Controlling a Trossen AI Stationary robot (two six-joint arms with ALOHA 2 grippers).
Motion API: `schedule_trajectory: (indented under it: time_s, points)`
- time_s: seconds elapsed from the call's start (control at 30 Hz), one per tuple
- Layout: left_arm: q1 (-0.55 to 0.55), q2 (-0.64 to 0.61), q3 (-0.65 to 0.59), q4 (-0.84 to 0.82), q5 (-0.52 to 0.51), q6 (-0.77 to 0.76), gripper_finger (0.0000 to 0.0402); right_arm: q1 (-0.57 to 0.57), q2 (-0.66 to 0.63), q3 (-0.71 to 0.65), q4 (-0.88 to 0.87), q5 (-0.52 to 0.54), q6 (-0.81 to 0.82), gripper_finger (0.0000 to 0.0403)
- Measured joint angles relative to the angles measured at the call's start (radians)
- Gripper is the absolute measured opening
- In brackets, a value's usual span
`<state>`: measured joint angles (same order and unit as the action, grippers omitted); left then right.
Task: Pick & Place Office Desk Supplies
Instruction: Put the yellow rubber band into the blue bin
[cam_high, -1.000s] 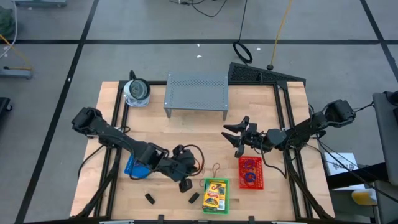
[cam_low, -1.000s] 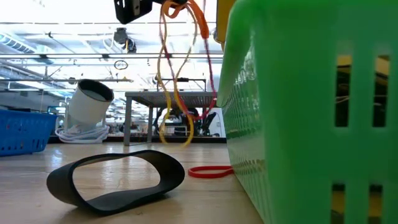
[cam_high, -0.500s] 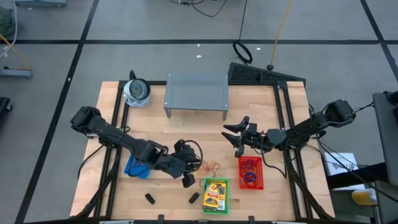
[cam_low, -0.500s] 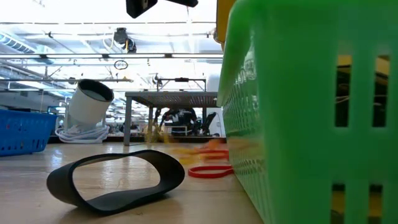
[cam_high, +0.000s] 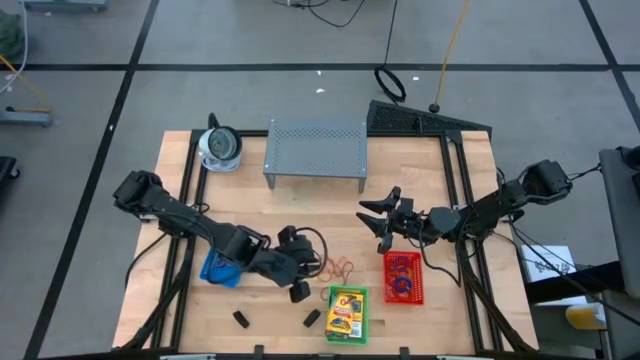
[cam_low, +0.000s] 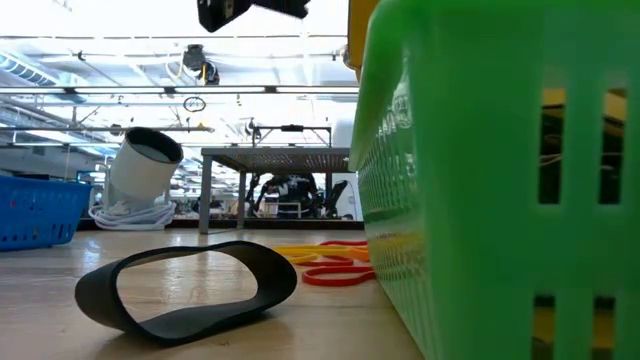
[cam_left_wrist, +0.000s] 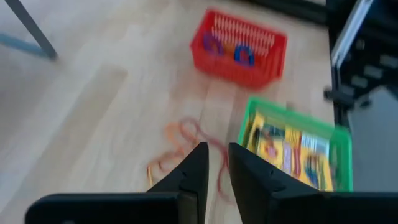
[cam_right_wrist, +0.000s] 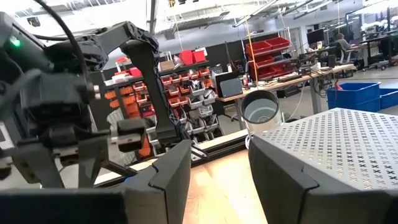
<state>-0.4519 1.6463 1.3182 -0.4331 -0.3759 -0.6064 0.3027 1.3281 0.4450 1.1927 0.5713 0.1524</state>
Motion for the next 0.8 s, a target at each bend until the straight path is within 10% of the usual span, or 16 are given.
schedule_trajectory:
  time_s: [0.8]
  points:
    - [0.173, 0.149, 0.037, -0.283, 0.357, -0.069, 0.0136, 0.000, 0.000, 0.000, -0.008, 0.000, -0.007, 0.0155]
